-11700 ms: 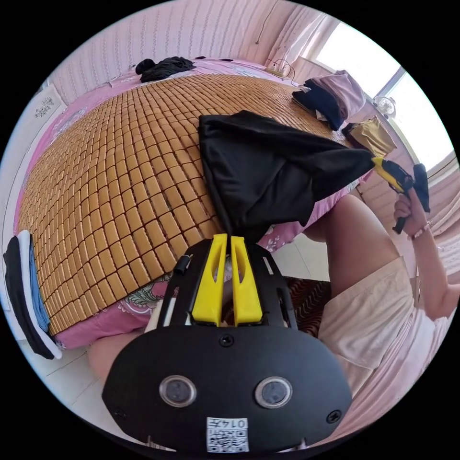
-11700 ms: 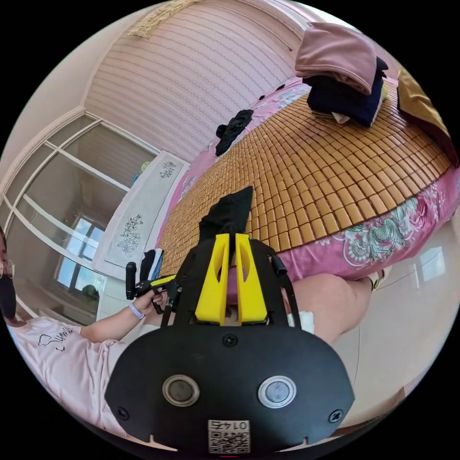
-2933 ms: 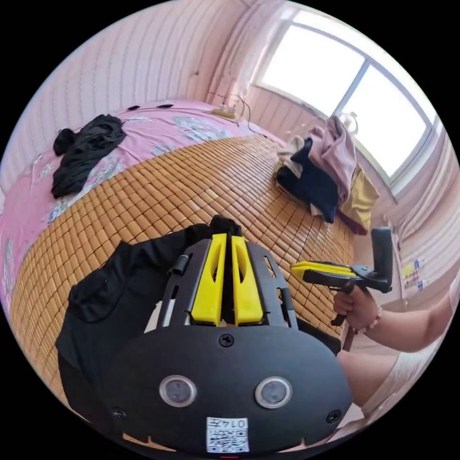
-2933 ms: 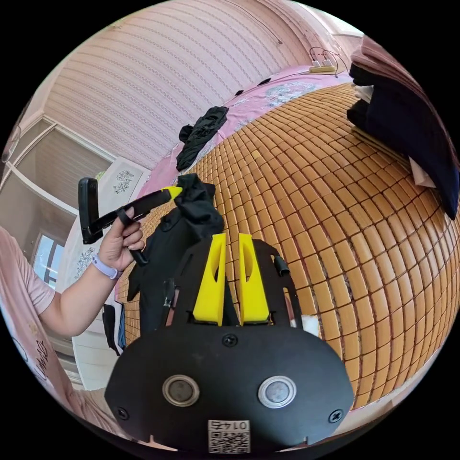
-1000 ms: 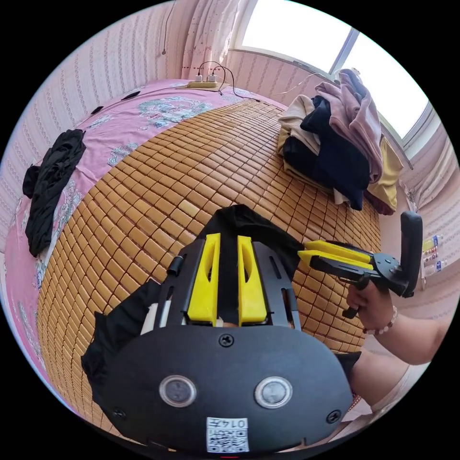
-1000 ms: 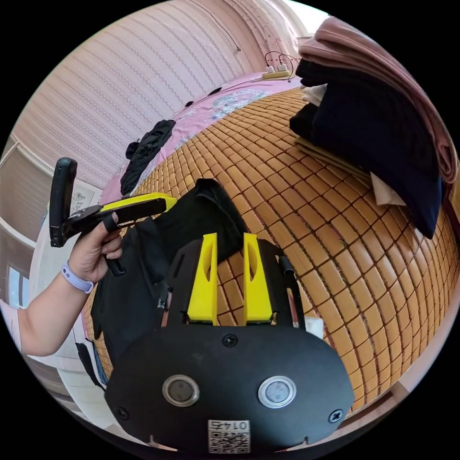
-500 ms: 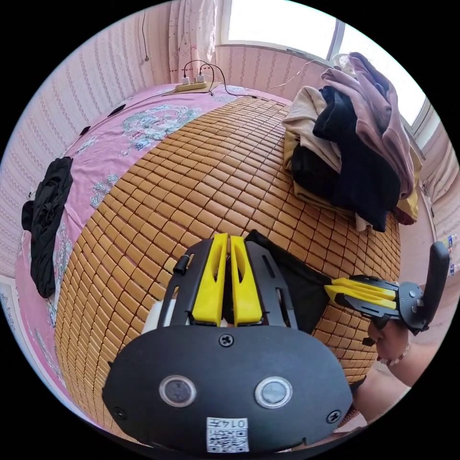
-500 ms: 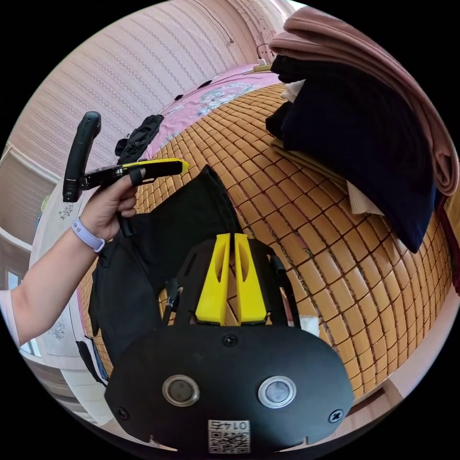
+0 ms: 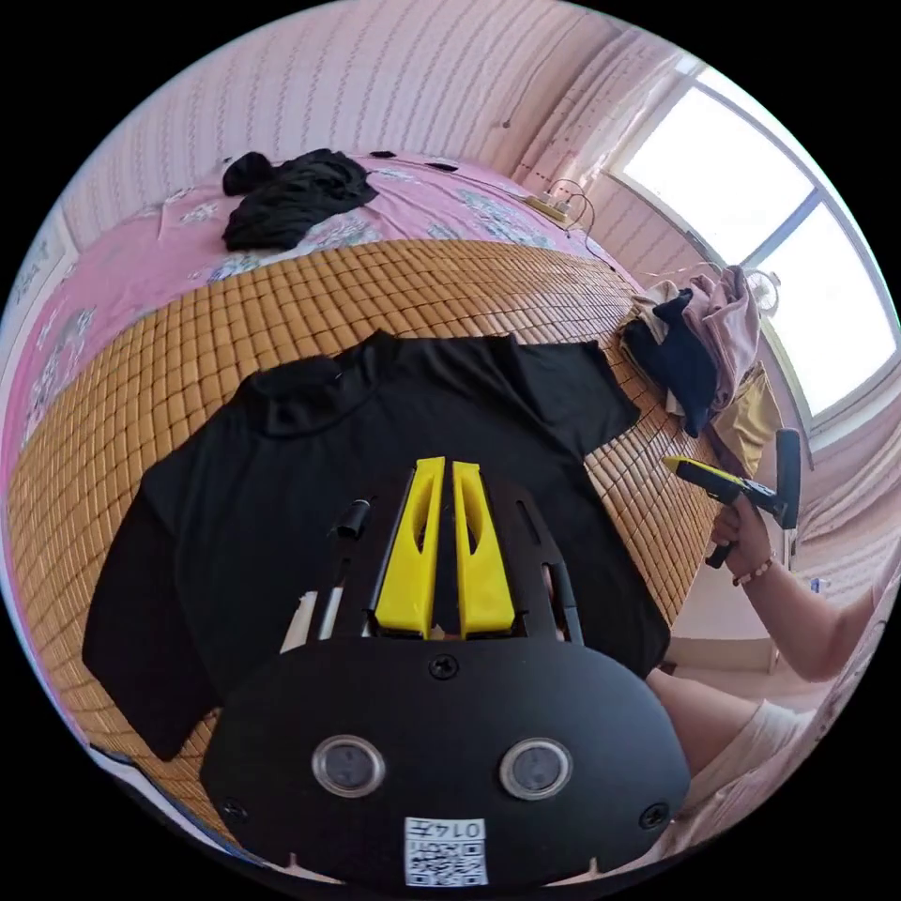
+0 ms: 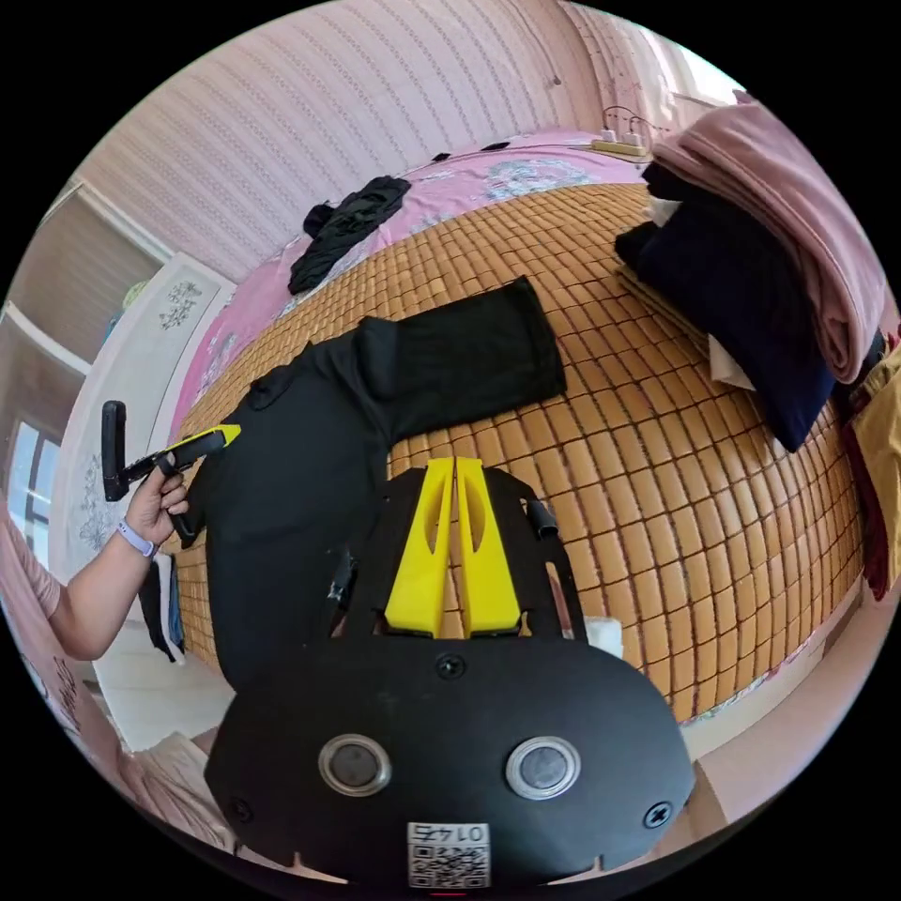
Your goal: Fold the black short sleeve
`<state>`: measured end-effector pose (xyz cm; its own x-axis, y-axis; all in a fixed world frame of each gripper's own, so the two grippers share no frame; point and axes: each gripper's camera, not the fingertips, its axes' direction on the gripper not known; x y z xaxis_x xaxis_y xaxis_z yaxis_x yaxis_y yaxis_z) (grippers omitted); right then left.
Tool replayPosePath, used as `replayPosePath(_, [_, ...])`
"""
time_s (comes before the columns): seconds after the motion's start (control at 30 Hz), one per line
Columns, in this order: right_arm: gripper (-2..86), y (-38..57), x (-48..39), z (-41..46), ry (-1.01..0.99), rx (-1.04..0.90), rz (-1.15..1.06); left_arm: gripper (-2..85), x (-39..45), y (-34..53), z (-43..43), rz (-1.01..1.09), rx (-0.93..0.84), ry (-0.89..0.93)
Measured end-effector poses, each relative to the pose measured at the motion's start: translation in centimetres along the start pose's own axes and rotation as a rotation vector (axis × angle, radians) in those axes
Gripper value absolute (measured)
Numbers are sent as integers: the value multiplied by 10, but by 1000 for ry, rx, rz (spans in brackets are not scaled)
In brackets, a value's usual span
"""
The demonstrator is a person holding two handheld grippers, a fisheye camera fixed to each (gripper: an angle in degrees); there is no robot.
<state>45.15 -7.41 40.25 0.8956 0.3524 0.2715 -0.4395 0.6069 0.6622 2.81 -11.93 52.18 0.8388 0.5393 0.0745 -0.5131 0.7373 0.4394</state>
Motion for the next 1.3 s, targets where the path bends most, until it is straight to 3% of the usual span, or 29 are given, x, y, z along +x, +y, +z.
replayPosePath(0.2, [10,-8,-140,68,-213,-167,-297,1,-78,115,-47,-324,66,-83])
replayPosePath(0.43, [59,-17,-366,160,-421,-315,-763,34,-144,210,-86,-572,207,-167])
replayPosePath(0.63, [85,22,-527,225,-369,-385,-1090,40,-181,284,-98,-772,335,-228])
replayPosePath(0.77, [119,57,-603,277,-226,-423,-1224,45,-196,315,-96,-919,392,-232])
replayPosePath(1.0, [131,86,-656,339,-20,-415,-1258,64,-207,335,-82,-970,412,-248])
replayPosePath(1.07, [95,86,-659,340,15,-336,-1230,59,-210,337,-81,-948,403,-245])
replayPosePath(1.3, [1,51,-634,340,-111,-393,-1121,-6,-217,343,-81,-872,388,-185])
